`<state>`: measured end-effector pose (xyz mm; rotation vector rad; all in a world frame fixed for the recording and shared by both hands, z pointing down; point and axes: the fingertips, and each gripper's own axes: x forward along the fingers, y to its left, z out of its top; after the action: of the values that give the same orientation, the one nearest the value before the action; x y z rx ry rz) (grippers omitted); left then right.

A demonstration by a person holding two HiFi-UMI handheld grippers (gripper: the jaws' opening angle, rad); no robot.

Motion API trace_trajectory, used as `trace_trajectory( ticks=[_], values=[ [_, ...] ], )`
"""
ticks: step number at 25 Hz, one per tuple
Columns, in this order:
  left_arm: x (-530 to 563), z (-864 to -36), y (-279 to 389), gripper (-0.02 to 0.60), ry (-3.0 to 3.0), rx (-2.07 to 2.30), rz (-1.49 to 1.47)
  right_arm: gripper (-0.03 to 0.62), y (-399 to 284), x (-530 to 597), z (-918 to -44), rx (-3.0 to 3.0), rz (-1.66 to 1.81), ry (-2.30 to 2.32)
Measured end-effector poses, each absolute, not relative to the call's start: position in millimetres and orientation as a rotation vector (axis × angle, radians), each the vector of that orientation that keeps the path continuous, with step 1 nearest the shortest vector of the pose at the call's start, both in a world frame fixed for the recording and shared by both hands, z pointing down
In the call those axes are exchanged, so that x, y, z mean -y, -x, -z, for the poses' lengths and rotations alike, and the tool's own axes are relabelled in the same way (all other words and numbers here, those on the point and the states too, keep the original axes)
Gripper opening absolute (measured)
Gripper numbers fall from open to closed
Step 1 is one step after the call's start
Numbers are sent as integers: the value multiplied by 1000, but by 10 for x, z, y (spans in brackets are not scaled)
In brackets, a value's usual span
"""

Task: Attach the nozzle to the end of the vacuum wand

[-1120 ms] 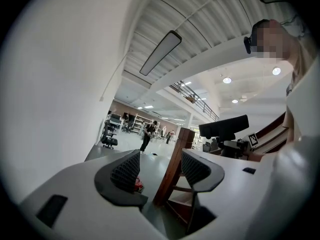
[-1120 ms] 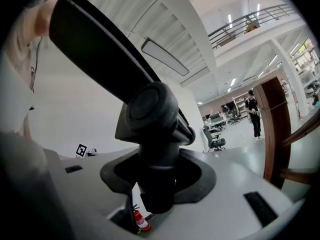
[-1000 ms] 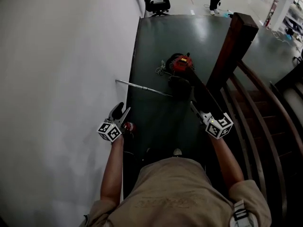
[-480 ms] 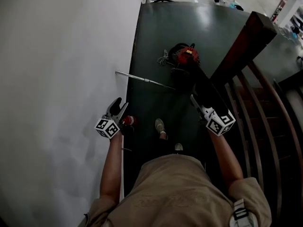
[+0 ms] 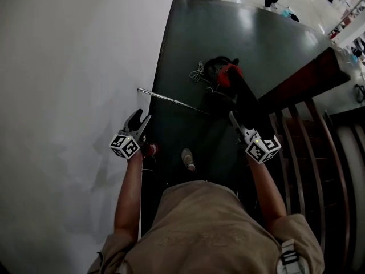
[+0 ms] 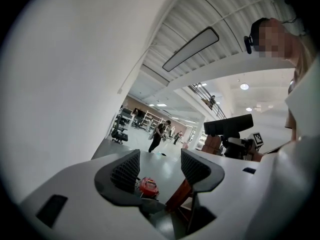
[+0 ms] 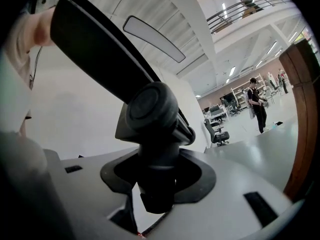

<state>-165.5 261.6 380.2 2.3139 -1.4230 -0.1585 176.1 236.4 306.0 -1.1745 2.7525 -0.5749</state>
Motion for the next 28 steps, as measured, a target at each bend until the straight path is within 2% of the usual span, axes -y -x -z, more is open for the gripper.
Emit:
trace_trajectory(
  ticks=[7, 13, 17, 23, 28],
  values=[
    [-1884, -3863, 2043, 267, -2306, 1384, 163, 172, -1357, -1687, -3037, -2776, 544, 1244],
    [-1318, -3956, 2104, 267, -2270, 1415, 170, 172, -1274, -1119, -2811, -2782, 366, 1274],
    [-781, -3959, 2126, 267, -2231, 1517, 178, 172, -1263, -474, -2995, -2780, 446, 1186],
    [-426, -3548, 2202, 267, -2168, 1668, 256, 172, -1223, 168, -2962, -2822, 484, 1054],
    [-270, -3670, 2284, 267, -2050, 1770, 235, 172, -1065, 636, -3079, -2851, 533, 911]
  ],
)
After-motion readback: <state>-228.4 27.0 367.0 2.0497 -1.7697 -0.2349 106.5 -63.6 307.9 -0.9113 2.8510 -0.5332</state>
